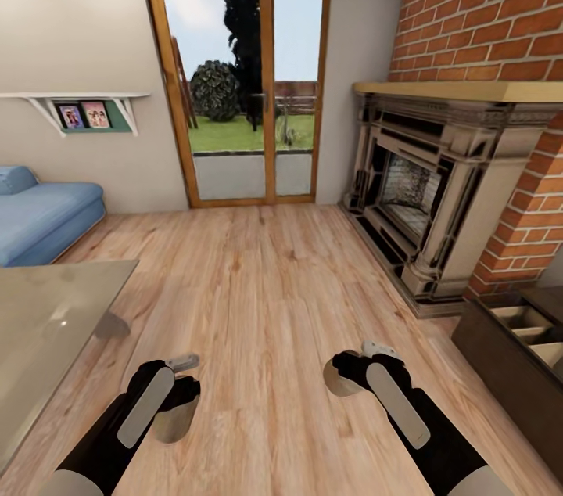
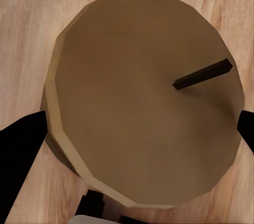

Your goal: Place each of the two pumpkins and all three candles from the living room inside a cabinet in the living room (use any cabinet), then make sure every cabinet is closed, and position the cauldron so it is next to a table in the living room.

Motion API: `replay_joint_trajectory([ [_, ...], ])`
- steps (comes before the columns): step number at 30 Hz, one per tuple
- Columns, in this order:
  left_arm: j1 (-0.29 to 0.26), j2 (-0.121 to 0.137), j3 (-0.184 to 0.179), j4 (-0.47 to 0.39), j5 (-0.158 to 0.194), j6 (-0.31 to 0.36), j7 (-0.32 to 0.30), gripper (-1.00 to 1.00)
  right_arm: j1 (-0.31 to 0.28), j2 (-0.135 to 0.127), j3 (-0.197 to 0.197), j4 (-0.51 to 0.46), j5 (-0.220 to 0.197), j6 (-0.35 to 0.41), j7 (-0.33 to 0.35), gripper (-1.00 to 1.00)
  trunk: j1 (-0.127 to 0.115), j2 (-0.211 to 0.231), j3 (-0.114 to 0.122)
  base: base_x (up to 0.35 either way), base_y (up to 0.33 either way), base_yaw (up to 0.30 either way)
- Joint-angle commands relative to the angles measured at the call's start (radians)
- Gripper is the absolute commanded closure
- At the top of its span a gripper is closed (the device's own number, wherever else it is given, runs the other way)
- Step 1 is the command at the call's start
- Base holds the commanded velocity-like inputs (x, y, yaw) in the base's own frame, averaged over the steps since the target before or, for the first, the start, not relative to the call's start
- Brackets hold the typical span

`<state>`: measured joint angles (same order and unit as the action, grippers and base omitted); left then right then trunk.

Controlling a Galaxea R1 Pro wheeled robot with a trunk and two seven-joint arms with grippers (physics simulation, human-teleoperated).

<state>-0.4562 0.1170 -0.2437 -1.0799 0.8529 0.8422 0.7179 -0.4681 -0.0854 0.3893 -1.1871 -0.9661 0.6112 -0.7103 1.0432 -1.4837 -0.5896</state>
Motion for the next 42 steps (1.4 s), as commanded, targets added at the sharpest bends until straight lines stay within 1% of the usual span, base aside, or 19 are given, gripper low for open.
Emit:
replay_joint_trajectory([
  [1,-0.001,0.001,-0.003,-0.001,0.009,0.000,0.011,1.00,-0.001,-0.001,0.002,-0.002,-0.006,0.001,-0.009,1.00,0.001,-0.001,-0.001,0.308,0.088,-0.079],
  [7,-0.001,0.001,-0.003,-0.002,0.009,0.000,0.011,1.00,-0.001,-0.001,0.002,-0.001,-0.006,0.000,-0.009,1.00,0.001,-0.001,-0.001,0.308,0.088,-0.199],
  [29,-0.001,0.001,-0.002,-0.002,0.011,0.000,0.011,1.00,-0.001,0.000,0.000,0.005,-0.006,-0.001,-0.009,1.00,0.001,-0.001,-0.001,0.306,0.083,-0.277],
  [42,-0.001,0.001,-0.002,-0.001,0.011,0.000,0.011,1.00,-0.001,0.000,0.000,0.006,-0.007,-0.001,-0.009,1.00,0.001,-0.001,-0.001,0.198,0.005,-0.279],
])
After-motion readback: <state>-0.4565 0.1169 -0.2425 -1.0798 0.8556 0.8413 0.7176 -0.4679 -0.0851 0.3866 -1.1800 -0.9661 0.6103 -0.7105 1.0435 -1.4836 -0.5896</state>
